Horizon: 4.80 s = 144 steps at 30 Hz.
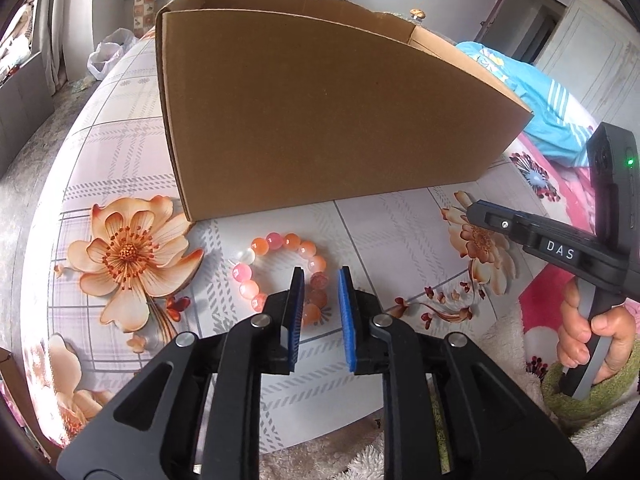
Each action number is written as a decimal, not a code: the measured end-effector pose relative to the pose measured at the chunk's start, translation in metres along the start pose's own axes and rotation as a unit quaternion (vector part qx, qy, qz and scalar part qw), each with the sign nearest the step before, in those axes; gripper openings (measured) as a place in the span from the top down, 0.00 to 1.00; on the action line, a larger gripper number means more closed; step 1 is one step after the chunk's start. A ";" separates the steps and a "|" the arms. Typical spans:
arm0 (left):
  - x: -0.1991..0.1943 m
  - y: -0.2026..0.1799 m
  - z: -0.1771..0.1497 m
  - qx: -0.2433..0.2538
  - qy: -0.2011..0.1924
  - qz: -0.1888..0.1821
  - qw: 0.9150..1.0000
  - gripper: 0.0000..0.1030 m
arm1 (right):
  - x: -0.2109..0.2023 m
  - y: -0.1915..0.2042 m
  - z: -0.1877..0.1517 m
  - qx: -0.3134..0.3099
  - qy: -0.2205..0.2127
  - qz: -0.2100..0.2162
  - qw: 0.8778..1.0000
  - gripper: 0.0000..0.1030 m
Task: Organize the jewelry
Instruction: 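Lift the pink bracelet with the left gripper while the right gripper holds the gold ring, then carry the pink bracelet and gold ring over the box with both grippers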
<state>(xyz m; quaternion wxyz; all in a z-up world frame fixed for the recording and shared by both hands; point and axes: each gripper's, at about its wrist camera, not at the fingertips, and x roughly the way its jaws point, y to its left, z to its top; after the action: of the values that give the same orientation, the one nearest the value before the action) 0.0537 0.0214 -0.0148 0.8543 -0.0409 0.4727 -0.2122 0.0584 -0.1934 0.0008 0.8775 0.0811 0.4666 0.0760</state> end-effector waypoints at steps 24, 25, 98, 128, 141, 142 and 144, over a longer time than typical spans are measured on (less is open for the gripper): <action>0.011 -0.020 0.020 0.023 0.028 0.091 0.995 0.92 | -0.007 -0.006 -0.004 0.009 -0.009 0.008 1.000 0.90; 0.011 -0.020 0.020 0.023 0.029 0.091 0.995 0.92 | -0.007 -0.006 -0.004 0.009 -0.009 0.008 1.000 0.90; 0.015 -0.024 0.021 0.033 0.023 0.111 0.993 0.92 | -0.002 0.003 0.002 0.008 0.001 0.017 1.000 0.90; -0.096 -0.037 0.019 0.057 -0.098 0.012 0.994 0.92 | -0.045 0.019 0.016 -0.008 -0.057 0.051 0.997 0.90; -0.142 -0.050 0.087 0.094 -0.145 -0.058 0.983 0.92 | -0.106 0.023 0.071 -0.017 -0.135 0.063 0.989 0.90; -0.141 -0.048 0.094 0.094 -0.144 -0.056 0.983 0.92 | -0.107 0.022 0.077 -0.017 -0.138 0.061 0.988 0.90; -0.133 -0.044 0.110 0.090 -0.134 -0.056 0.985 0.92 | -0.106 0.019 0.086 -0.013 -0.143 0.059 0.988 0.90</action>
<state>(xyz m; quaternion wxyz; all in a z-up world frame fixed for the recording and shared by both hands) 0.0683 0.0205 0.1629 0.8969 -0.0187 0.3300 -0.2939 0.0704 -0.2035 0.1376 0.9301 0.1076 0.3295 0.1214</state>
